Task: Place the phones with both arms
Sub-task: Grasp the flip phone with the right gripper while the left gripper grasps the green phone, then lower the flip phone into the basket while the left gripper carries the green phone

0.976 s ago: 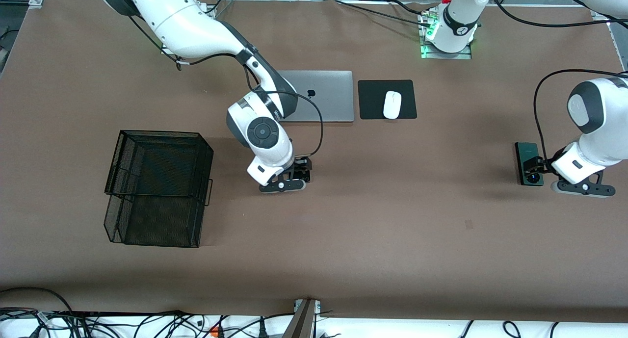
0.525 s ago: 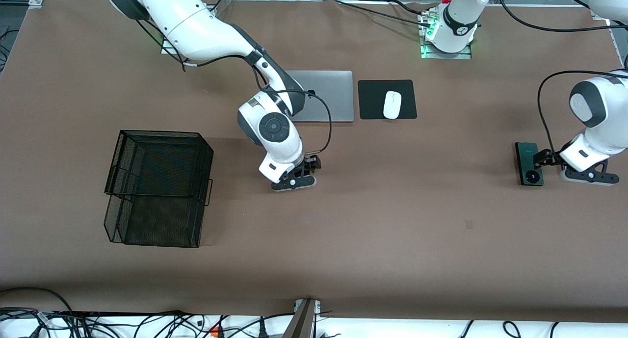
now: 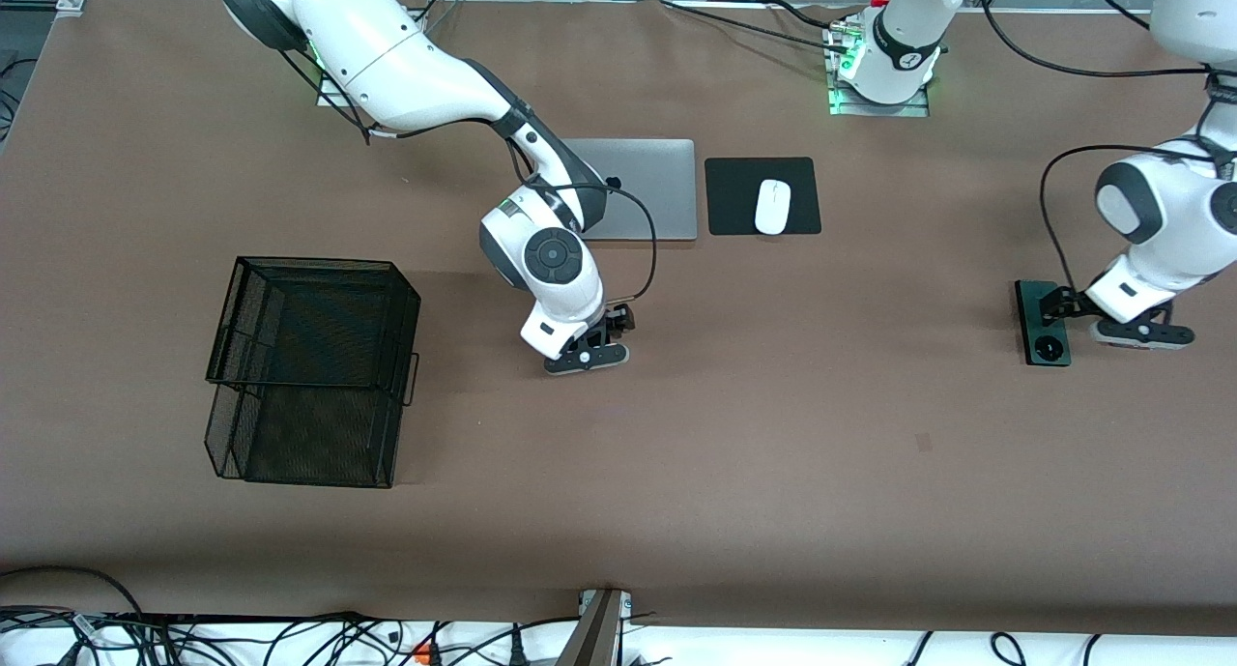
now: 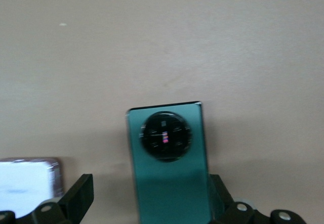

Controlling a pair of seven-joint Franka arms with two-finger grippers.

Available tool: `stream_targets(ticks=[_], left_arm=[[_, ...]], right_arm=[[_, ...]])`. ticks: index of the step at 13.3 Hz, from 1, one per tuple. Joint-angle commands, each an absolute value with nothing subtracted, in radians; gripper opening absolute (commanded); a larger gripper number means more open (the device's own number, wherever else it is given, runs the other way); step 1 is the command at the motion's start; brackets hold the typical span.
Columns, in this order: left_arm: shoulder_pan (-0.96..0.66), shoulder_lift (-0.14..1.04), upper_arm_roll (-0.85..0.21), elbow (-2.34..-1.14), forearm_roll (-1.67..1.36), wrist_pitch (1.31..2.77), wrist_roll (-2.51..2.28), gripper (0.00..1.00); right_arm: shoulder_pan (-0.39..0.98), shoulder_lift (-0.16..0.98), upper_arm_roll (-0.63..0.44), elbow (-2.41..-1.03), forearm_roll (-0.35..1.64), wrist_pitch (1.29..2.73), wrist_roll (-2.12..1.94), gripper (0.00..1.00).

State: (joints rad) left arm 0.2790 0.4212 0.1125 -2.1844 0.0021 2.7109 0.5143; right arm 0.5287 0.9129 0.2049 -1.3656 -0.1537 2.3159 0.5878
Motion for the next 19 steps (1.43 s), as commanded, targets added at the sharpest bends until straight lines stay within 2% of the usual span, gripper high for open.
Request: stream_targets(ticks=[1,3,6,7,9,11,12,14,17,19], left_arm=[[0.296,0.423,0.081,-2.194,-0.028,2.726,0.534,1.0],[0.34,0.433,0.042,-2.194,-0.029,2.726,0.534,1.0],[0.483,0.459,-0.087,-2.194,-0.029,2.743,0.534,1.0],[0.498,0.469,-0.094,-2.194,-0.029,2.761,0.532,1.0],[0.5,0.482,-0.094,-2.194,-0.029,2.77,0.532,1.0],[0.506,0.485,-0.095,-2.194,-0.031,2.772,0.52,1.0],[0.508,0.488,-0.095,-2.194,-0.032,2.772,0.517,1.0],[0.511,0.497,-0.095,-2.194,-0.053,2.773,0.517,1.0],[0.511,0.514,-0.095,-2.194,-0.115,2.798,0.515,1.0],[0.509,0.518,-0.095,-2.194,-0.132,2.798,0.515,1.0]], right_arm=[[0.538,0.927,0.196,-1.361,-0.176,2.332,0.591,1.0],[0.538,0.927,0.196,-1.373,-0.184,2.332,0.588,1.0],[0.538,0.927,0.195,-1.384,-0.204,2.332,0.592,0.98],[0.538,0.927,0.195,-1.387,-0.213,2.332,0.594,0.86],[0.537,0.925,0.195,-1.385,-0.213,2.33,0.594,0.28],[0.534,0.913,0.195,-1.378,-0.209,2.324,0.591,0.05],[0.526,0.89,0.193,-1.378,-0.204,2.312,0.589,0.0],[0.494,0.794,0.173,-1.378,-0.204,2.217,0.592,0.0],[0.485,0.636,0.043,-1.379,-0.201,2.119,0.614,0.0],[0.436,0.566,-0.001,-1.381,-0.199,2.012,0.536,0.0]])
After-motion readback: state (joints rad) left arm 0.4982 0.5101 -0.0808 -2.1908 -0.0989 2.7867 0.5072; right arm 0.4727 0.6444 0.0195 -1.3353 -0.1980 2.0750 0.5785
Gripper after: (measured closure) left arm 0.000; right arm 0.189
